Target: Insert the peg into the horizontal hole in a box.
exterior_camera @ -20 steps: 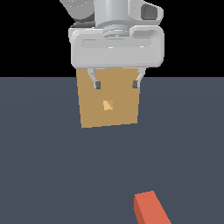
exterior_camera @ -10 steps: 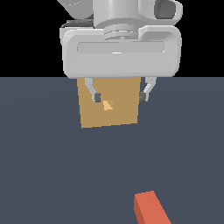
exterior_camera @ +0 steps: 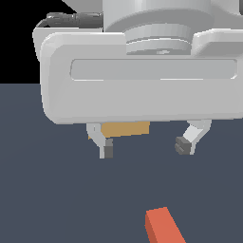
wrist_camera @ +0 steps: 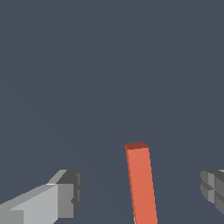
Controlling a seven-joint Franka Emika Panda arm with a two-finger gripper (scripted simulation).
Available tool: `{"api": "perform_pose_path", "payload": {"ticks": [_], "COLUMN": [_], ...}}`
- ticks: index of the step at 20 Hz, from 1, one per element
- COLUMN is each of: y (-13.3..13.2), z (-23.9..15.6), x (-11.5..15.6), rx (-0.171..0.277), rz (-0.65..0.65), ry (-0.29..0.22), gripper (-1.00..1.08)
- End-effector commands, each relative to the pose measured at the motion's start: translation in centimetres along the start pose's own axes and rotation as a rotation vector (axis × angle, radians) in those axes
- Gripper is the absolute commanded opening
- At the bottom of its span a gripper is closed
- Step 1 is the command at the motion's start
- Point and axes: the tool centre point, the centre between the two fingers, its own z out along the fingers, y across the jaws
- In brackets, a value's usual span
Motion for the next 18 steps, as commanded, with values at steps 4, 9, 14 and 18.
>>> {"api": "perform_pose_path", "payload": {"ticks": [4, 9, 14, 18], "y": [0.7, 1.5, 2.2, 2.7], "z": [1.9, 3.2, 4.3, 4.9], "x": [-5.3, -9.2, -12.3, -14.2], "rx": [0.003, 0.005, 0.006, 0.007], "rz": [-0.037, -0.063, -0.084, -0.098], "ry": [0.000, 0.000, 0.000, 0.000], "gripper": [1.00, 1.00, 1.00, 1.00]}}
